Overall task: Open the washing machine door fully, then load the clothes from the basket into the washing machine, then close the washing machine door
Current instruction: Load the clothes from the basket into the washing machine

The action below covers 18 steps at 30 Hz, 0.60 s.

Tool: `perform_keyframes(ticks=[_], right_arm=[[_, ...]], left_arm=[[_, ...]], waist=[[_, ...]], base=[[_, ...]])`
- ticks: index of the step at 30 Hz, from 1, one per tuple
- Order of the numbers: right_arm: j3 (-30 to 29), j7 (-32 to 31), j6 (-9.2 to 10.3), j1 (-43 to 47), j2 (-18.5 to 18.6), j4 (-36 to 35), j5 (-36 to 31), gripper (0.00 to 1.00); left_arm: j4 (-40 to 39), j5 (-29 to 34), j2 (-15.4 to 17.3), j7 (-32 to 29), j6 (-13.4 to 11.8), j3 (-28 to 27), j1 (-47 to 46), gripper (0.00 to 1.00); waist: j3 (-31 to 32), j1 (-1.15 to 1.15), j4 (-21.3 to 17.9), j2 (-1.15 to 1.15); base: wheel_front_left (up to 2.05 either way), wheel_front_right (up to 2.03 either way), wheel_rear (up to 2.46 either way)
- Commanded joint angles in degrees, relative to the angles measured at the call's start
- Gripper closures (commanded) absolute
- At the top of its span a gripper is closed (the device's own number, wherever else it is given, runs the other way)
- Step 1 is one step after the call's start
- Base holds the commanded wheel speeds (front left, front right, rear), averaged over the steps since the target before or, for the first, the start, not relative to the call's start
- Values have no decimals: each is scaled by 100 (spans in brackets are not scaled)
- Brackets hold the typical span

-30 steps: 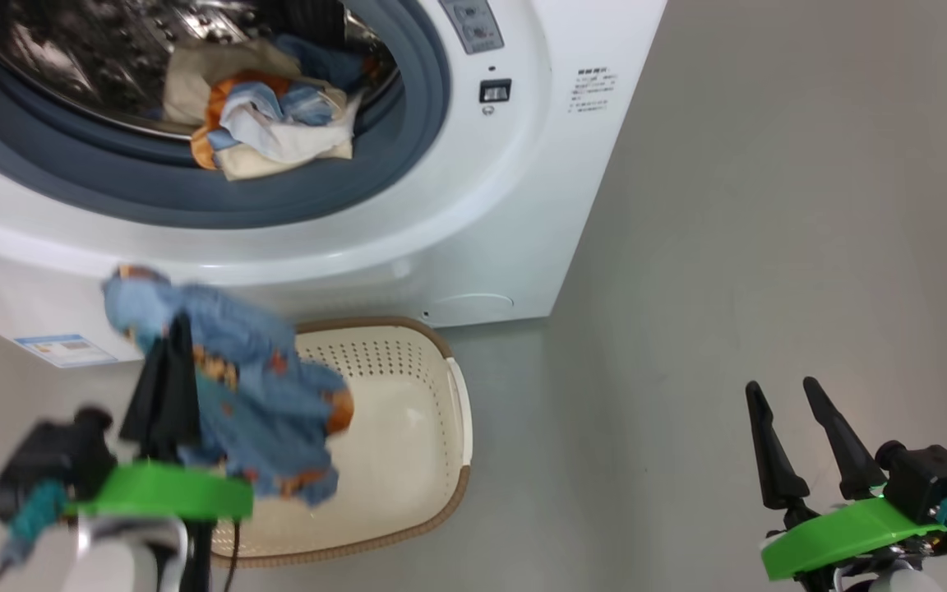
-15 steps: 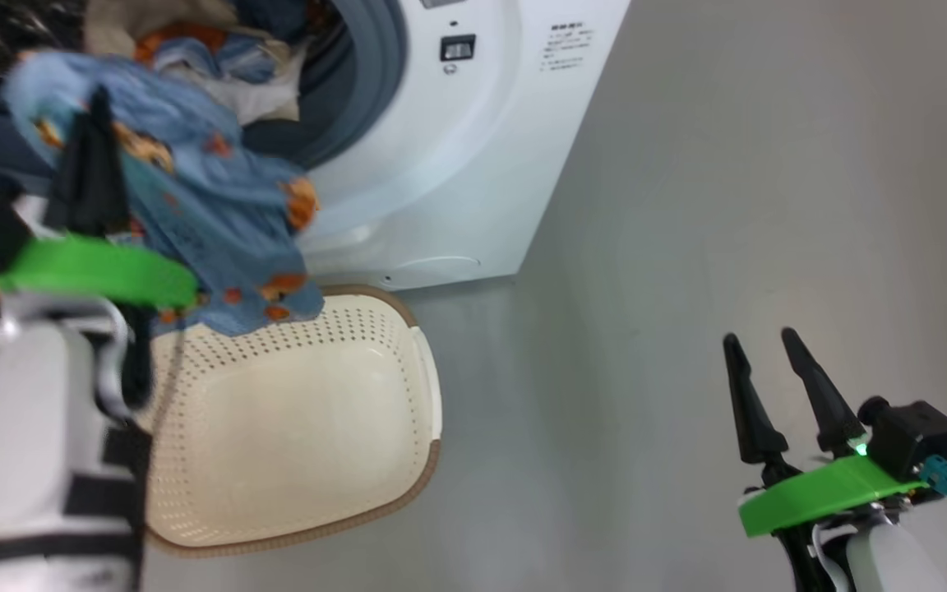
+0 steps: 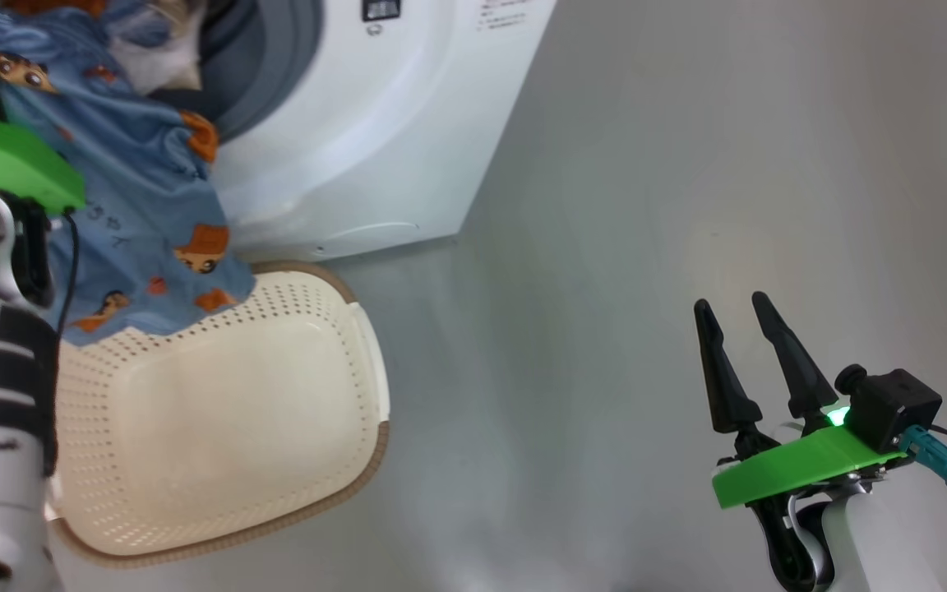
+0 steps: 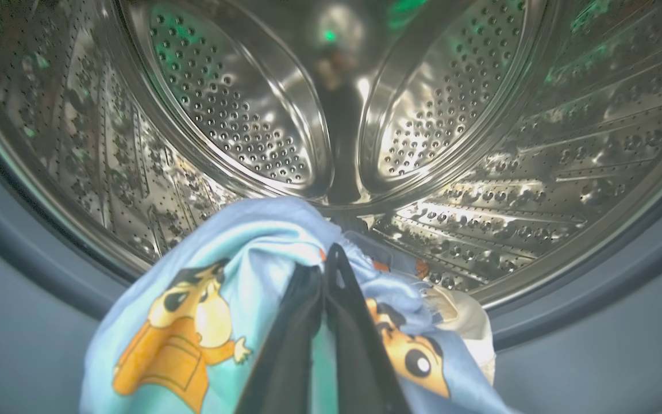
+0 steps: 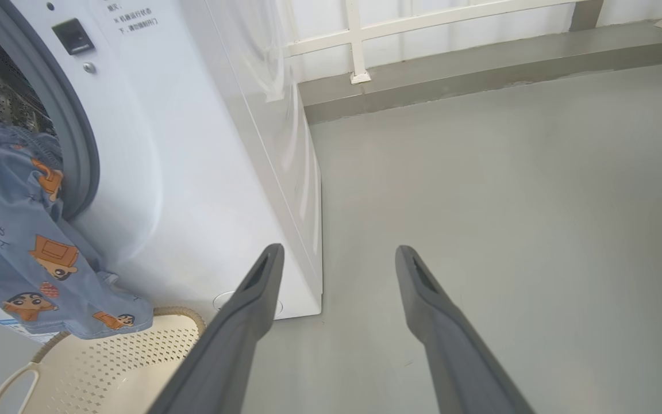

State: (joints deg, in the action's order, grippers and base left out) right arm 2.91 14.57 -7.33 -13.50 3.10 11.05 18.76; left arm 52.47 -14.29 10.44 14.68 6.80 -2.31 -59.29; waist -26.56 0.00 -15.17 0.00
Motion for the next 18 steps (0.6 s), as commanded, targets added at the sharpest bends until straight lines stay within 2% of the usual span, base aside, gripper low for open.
perform_keyframes(ticks=[1, 7, 12, 15, 18], right_arm=[[139, 43, -16, -62, -5, -131, 77, 0], [243, 43, -16, -120, -19, -113, 136, 0], [368, 43, -16, -174, -21, -116, 284, 0], [399, 43, -16, -194, -21, -118, 350, 0], [406, 43, -16, -206, -22, -128, 403, 0]], left_arm=[[35, 62, 263, 32, -35, -101, -201, 100], [979, 229, 406, 32, -115, 71, -769, 100], [1390, 391, 509, 32, -153, 256, -1163, 100], [1302, 493, 572, 32, -167, 354, -1348, 100], [791, 553, 602, 32, -212, 363, -1453, 100]], waist=[[-160, 0, -151, 0], [-244, 0, -301, 0], [-318, 0, -425, 0], [-368, 0, -480, 0], [-429, 0, -509, 0]], base=[[0, 0, 0], [0, 0, 0], [0, 0, 0], [0, 0, 0], [0, 0, 0]])
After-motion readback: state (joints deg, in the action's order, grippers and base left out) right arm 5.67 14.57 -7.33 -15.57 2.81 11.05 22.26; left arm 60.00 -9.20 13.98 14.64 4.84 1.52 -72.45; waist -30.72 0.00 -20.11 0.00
